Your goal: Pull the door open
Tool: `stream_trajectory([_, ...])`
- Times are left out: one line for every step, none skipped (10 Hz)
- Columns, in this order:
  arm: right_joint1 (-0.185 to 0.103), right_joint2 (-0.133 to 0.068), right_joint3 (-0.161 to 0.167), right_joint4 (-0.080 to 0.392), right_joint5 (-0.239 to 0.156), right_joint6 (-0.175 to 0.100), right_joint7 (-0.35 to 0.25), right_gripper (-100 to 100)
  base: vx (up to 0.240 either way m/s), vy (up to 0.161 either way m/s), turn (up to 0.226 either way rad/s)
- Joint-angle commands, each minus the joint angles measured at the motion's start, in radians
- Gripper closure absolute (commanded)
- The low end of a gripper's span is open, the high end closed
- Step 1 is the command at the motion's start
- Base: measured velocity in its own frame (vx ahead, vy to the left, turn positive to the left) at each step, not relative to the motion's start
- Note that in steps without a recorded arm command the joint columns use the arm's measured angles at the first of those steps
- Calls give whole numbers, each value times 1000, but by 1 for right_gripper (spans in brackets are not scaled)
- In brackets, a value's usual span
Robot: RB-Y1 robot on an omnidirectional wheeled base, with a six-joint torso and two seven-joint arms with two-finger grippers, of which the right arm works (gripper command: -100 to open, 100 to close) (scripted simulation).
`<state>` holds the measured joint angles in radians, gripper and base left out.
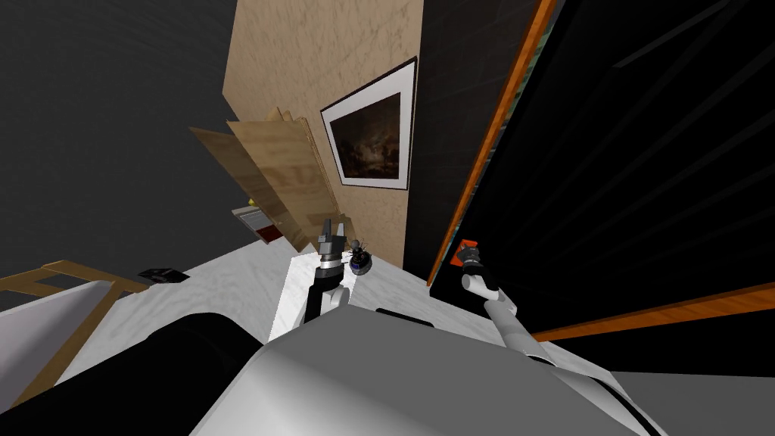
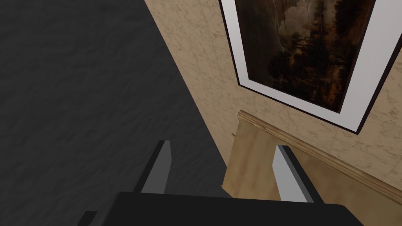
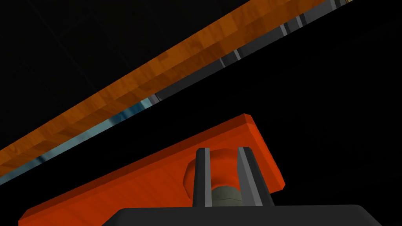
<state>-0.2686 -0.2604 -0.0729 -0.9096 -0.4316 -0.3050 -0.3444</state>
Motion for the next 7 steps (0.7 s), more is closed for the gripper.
stream_trajectory([18,-11,-3,9,-10,0,-30,100,-56,-34,57])
stream_trajectory([17,-12,2,10,-24,-8,-72,100,-46,-24,78])
stream_trajectory([16,-13,7,11,-38,-15,-102,100,-91,-56,119])
stream_trajectory([16,-13,7,11,-38,-15,-113,100,-76,-48,64])
stream_trajectory([15,-14,12,12,-52,-22,-143,100,-51,-34,83])
stream_trajectory([15,-14,12,12,-52,-22,-154,100,-36,-23,48])
stream_trajectory([14,-15,17,13,-66,-30,-194,100,-46,-26,79])
